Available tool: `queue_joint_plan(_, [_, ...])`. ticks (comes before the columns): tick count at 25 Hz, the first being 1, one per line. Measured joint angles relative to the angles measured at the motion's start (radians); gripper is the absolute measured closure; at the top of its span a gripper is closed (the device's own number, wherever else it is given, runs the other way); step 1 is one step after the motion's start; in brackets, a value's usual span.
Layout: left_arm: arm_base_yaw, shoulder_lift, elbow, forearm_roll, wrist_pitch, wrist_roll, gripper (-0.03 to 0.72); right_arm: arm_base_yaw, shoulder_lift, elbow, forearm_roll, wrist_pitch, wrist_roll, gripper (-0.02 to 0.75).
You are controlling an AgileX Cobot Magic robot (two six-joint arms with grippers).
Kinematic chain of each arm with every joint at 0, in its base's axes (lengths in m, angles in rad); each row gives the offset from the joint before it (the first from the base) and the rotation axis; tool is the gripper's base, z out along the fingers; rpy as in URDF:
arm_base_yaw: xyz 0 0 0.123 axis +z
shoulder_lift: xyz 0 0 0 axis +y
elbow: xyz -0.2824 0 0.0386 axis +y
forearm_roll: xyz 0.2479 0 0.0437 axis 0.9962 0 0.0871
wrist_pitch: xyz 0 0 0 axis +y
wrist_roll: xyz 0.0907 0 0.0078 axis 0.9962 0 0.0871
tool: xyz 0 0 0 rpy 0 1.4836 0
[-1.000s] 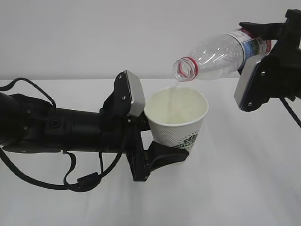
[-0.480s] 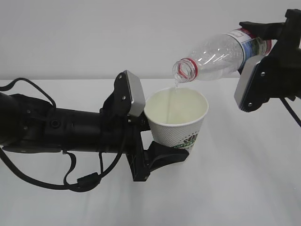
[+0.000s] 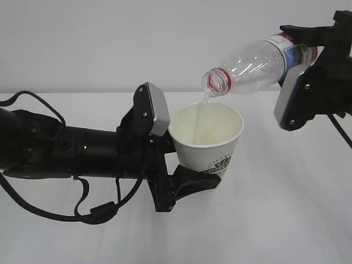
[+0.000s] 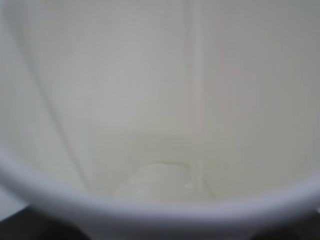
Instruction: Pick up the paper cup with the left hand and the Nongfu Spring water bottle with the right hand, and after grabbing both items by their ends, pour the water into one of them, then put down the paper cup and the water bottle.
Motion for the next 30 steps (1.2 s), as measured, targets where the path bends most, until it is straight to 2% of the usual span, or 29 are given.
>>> queue_joint_plan(30, [0.000, 0.000, 0.000, 0.001, 0.002, 0.000, 0.143, 0.000, 0.000, 0.000, 0.000, -0.004, -0.001, 0.223])
